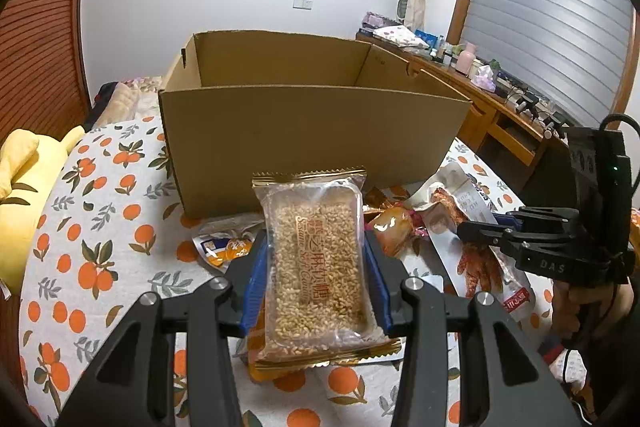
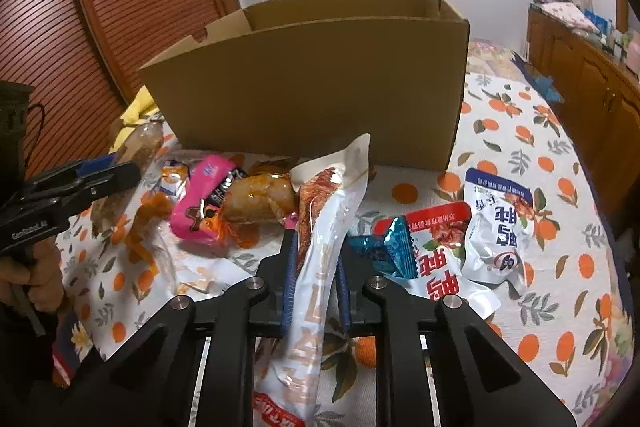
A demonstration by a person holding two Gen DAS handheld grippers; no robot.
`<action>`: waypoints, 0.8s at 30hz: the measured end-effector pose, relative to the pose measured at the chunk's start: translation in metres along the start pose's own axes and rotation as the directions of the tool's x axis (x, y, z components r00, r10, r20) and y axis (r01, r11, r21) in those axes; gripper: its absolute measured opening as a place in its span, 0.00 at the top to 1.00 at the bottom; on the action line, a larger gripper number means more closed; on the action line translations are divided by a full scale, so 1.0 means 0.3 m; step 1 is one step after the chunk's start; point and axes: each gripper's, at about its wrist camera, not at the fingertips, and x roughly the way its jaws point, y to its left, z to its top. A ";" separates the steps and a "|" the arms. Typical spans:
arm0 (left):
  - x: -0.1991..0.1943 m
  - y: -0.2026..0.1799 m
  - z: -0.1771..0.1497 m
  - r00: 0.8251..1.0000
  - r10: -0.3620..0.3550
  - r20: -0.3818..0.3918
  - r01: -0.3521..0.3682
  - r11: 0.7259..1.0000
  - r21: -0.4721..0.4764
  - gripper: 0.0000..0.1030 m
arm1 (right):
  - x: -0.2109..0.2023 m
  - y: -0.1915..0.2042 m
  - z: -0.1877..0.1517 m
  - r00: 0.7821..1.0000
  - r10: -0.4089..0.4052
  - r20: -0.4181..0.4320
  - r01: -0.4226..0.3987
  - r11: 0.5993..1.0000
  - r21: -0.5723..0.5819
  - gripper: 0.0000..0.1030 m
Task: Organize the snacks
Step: 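Lift the rice-cracker bar with the left tool while the right tool carries the chicken-feet pouch over the box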
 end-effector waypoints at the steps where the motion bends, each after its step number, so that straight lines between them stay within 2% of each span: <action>1: 0.000 -0.002 0.001 1.000 0.001 0.001 -0.001 1.000 0.001 0.58 | -0.004 0.005 -0.002 1.000 0.001 0.001 -0.001 1.000 -0.005 0.87; 11: -0.021 -0.012 0.033 1.000 0.000 0.025 0.000 1.000 0.007 0.58 | -0.078 0.041 0.019 0.999 -0.019 0.044 0.021 0.998 -0.062 0.91; 24: -0.067 -0.034 0.087 0.998 0.008 0.058 -0.010 0.999 0.035 0.58 | -0.190 0.053 0.090 0.990 -0.034 0.139 0.051 0.991 -0.120 0.92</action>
